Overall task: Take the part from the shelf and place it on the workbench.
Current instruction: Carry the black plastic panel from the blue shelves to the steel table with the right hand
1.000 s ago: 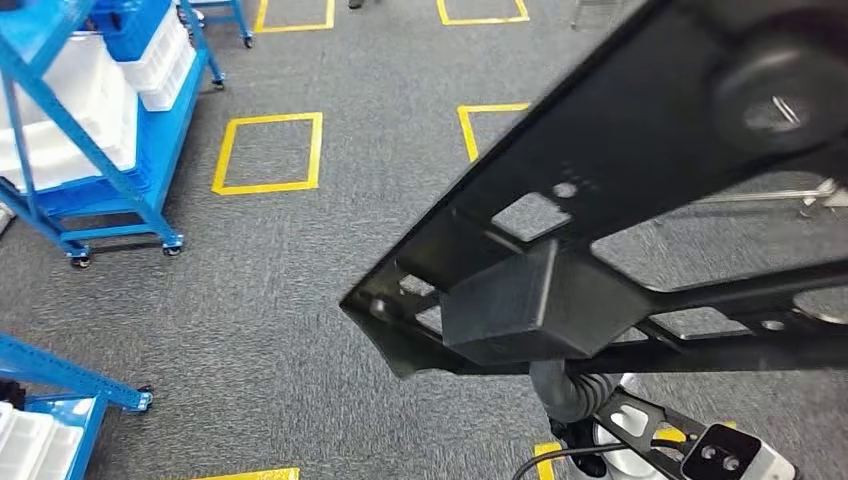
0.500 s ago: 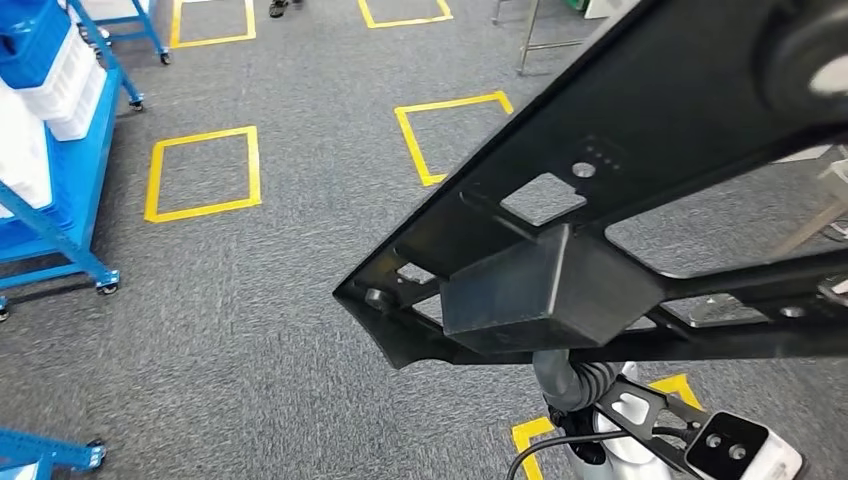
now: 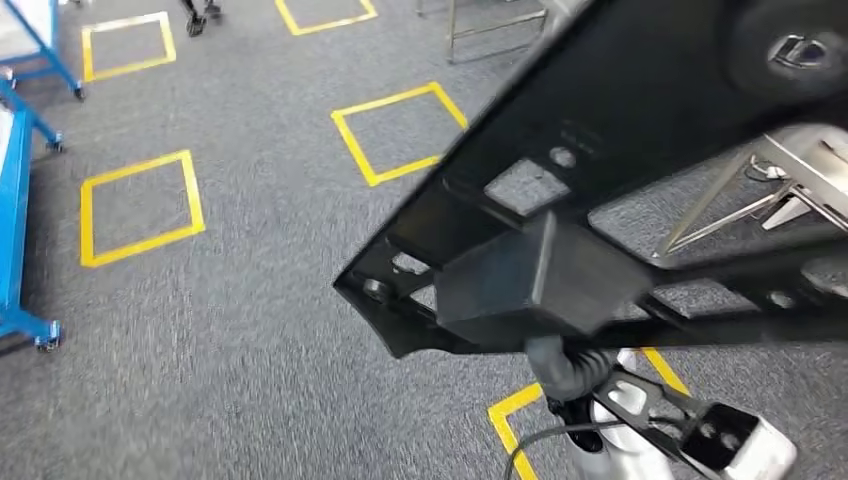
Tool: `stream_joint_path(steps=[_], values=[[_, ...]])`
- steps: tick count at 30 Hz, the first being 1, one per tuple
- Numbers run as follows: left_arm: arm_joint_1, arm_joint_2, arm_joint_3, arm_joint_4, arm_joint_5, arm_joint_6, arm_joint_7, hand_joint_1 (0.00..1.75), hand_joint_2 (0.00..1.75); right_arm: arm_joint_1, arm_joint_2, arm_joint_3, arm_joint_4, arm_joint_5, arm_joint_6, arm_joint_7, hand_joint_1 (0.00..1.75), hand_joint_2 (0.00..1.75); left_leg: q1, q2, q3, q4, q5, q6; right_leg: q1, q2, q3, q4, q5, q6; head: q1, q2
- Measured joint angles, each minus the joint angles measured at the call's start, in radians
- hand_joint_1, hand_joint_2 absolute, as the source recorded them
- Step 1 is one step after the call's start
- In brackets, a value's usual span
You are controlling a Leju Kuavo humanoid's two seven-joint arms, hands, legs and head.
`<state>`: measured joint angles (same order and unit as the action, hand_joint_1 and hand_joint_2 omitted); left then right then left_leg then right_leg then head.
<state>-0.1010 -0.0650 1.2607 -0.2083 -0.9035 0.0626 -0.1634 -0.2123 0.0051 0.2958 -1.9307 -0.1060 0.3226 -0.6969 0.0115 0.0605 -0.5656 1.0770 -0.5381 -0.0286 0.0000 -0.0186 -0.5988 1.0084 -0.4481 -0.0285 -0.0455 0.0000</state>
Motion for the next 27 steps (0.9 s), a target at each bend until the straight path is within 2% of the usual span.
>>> stream_joint_path(steps=[1,2,3,4,5,6,7,8,9,10,12,13,15,16,17,18,19,20,21,22,24,25,26,27], values=[[0.002,-0.001,0.0,0.0,0.0,0.001,0.0,0.0,1.75,0.001,0.0,0.0,-0.005,0.001,-0.002,-0.001,1.75,1.75,0.001,-0.027,-0.027,0.062,-0.032,-0.002,0.0,0.011,0.001,-0.001,0.001,-0.003,0.0,0.0],[0.005,-0.001,0.001,0.0,0.001,0.002,0.001,0.0,1.75,0.001,0.001,0.0,-0.007,0.004,-0.005,-0.001,1.75,1.75,0.002,-0.041,-0.061,0.134,-0.063,-0.004,0.0,0.025,0.001,-0.001,0.001,-0.006,0.0,0.0],[0.008,-0.001,0.002,0.0,0.001,0.004,0.001,0.0,1.75,0.002,0.001,0.0,-0.009,0.006,-0.01,-0.001,1.75,1.75,0.002,-0.048,-0.09,0.191,-0.08,-0.005,0.001,0.039,0.002,0.0,0.001,-0.007,0.0,0.0],[0.009,-0.001,0.002,0.0,0.001,0.006,0.002,0.0,1.75,0.003,0.001,0.0,-0.009,0.008,-0.015,-0.001,1.75,1.75,0.002,-0.051,-0.107,0.217,-0.077,-0.005,0.001,0.054,0.002,0.001,0.001,-0.007,0.0,0.0],[0.009,-0.001,0.002,0.0,0.0,0.007,0.003,0.0,1.75,0.003,0.0,0.0,-0.011,0.011,-0.019,0.0,1.75,1.75,0.002,-0.053,-0.106,0.204,-0.054,-0.005,0.001,0.068,0.003,0.003,0.0,-0.006,0.0,0.0],[0.008,-0.002,0.002,0.0,0.0,0.007,0.003,0.0,1.75,0.003,0.0,0.0,-0.012,0.012,-0.024,-0.001,1.75,1.75,0.003,-0.058,-0.088,0.154,-0.017,-0.004,0.001,0.082,0.005,0.005,-0.001,-0.004,0.0,0.0],[0.007,-0.002,0.002,0.0,-0.001,0.008,0.004,0.0,1.75,0.003,0.0,0.002,-0.014,0.013,-0.03,-0.001,1.75,1.75,0.005,-0.076,-0.06,0.085,0.021,-0.002,0.0,0.094,0.005,0.007,-0.003,-0.002,0.0,0.0],[0.007,-0.002,0.002,0.0,-0.003,0.008,0.005,0.0,1.75,0.002,0.0,0.004,-0.015,0.014,-0.036,-0.001,1.75,1.75,0.007,-0.097,-0.033,0.018,0.048,0.0,0.001,0.106,0.003,0.012,-0.005,0.002,0.0,0.0],[0.007,-0.002,0.002,0.0,-0.006,0.009,0.006,0.0,1.75,0.001,0.0,0.007,-0.016,0.014,-0.043,-0.001,1.75,1.75,0.008,-0.116,-0.014,-0.027,0.062,0.003,0.0,0.118,0.0,0.015,-0.005,0.008,0.0,0.0],[0.007,-0.002,0.002,0.0,-0.008,0.009,0.008,0.0,1.75,0.001,0.0,0.012,-0.016,0.014,-0.05,-0.001,1.75,1.75,0.008,-0.128,-0.004,-0.05,0.065,0.007,-0.001,0.129,-0.004,0.017,-0.005,0.013,0.0,0.0],[0.004,-0.002,0.002,0.0,-0.01,0.01,0.01,0.0,1.75,0.001,-0.002,0.022,-0.015,0.013,-0.061,0.0,1.75,1.75,0.007,-0.116,0.0,-0.057,0.064,0.018,-0.003,0.149,-0.01,0.015,0.0,0.026,0.0,0.0],[0.001,-0.003,0.002,0.0,-0.01,0.01,0.01,0.0,1.75,0.001,-0.003,0.027,-0.015,0.012,-0.066,0.0,1.75,1.75,0.007,-0.105,0.001,-0.061,0.067,0.024,-0.003,0.142,-0.013,0.019,-0.003,0.031,0.0,0.0],[-0.002,-0.004,0.002,0.0,-0.009,0.012,0.01,0.0,1.75,-0.004,-0.004,0.04,-0.012,0.011,-0.073,0.0,1.75,1.75,0.01,-0.083,0.004,-0.071,0.073,0.037,0.0,0.095,-0.038,0.071,-0.037,0.039,0.0,0.0],[-0.002,-0.004,0.002,0.0,-0.008,0.014,0.01,0.0,1.75,-0.006,-0.004,0.046,-0.009,0.011,-0.075,0.0,1.75,1.75,0.008,-0.071,0.005,-0.073,0.074,0.041,0.0,0.063,-0.064,0.127,-0.068,0.041,0.0,0.0],[0.0,-0.004,0.002,0.0,-0.007,0.016,0.01,0.0,1.75,-0.007,-0.005,0.053,-0.004,0.01,-0.077,0.0,1.75,1.75,0.006,-0.058,0.005,-0.073,0.073,0.044,-0.001,0.043,-0.096,0.194,-0.1,0.044,0.0,0.0],[0.002,-0.004,0.003,0.0,-0.005,0.018,0.01,0.0,1.75,-0.006,-0.005,0.058,0.0,0.009,-0.079,0.0,1.75,1.75,0.005,-0.045,0.005,-0.073,0.073,0.045,-0.004,0.034,-0.125,0.255,-0.122,0.047,0.0,0.0],[0.003,-0.004,0.003,0.0,-0.003,0.02,0.011,0.0,1.75,-0.003,-0.005,0.06,0.004,0.008,-0.08,0.0,1.75,1.75,0.004,-0.033,0.005,-0.073,0.071,0.045,-0.006,0.029,-0.141,0.287,-0.127,0.049,0.0,0.0],[0.003,-0.005,0.004,0.0,-0.001,0.022,0.012,0.0,1.75,0.001,-0.006,0.061,0.007,0.006,-0.081,0.0,1.75,1.75,0.004,-0.021,0.006,-0.072,0.07,0.045,-0.008,0.025,-0.138,0.282,-0.114,0.05,0.0,0.0],[0.003,-0.006,0.004,0.0,0.0,0.024,0.013,0.0,1.75,0.004,-0.006,0.063,0.009,0.004,-0.082,0.0,1.75,1.75,0.004,-0.01,0.007,-0.072,0.068,0.044,-0.01,0.018,-0.114,0.239,-0.087,0.05,0.0,0.0],[0.003,-0.007,0.005,0.0,0.001,0.026,0.015,0.0,1.75,0.006,-0.006,0.064,0.009,0.003,-0.083,0.0,1.75,1.75,0.004,-0.001,0.01,-0.072,0.066,0.041,-0.009,0.002,-0.076,0.169,-0.053,0.047,0.0,0.0],[0.003,-0.009,0.005,0.0,0.001,0.029,0.017,0.0,1.75,0.008,-0.006,0.066,0.01,0.003,-0.085,0.0,1.75,1.75,0.001,0.016,0.016,-0.071,0.06,0.033,0.0,-0.04,-0.012,0.047,-0.015,0.038,0.0,0.0],[0.004,-0.009,0.005,0.0,0.0,0.029,0.018,0.0,1.75,0.009,-0.006,0.067,0.01,0.003,-0.087,0.0,1.75,1.75,-0.001,0.025,0.018,-0.07,0.057,0.027,0.005,-0.052,0.002,0.017,-0.01,0.033,0.0,0.0],[0.004,-0.009,0.005,0.0,-0.001,0.03,0.02,0.0,1.75,0.011,-0.006,0.068,0.01,0.003,-0.089,-0.001,1.75,1.75,-0.003,0.034,0.02,-0.071,0.055,0.022,0.009,-0.052,0.004,0.01,-0.013,0.029,0.0,0.0],[0.003,-0.01,0.005,0.0,-0.004,0.03,0.021,0.0,1.75,0.015,-0.006,0.068,0.01,0.003,-0.091,-0.001,1.75,1.75,-0.003,0.044,0.023,-0.071,0.053,0.016,0.011,-0.038,0.002,0.008,-0.011,0.024,0.0,0.0]])
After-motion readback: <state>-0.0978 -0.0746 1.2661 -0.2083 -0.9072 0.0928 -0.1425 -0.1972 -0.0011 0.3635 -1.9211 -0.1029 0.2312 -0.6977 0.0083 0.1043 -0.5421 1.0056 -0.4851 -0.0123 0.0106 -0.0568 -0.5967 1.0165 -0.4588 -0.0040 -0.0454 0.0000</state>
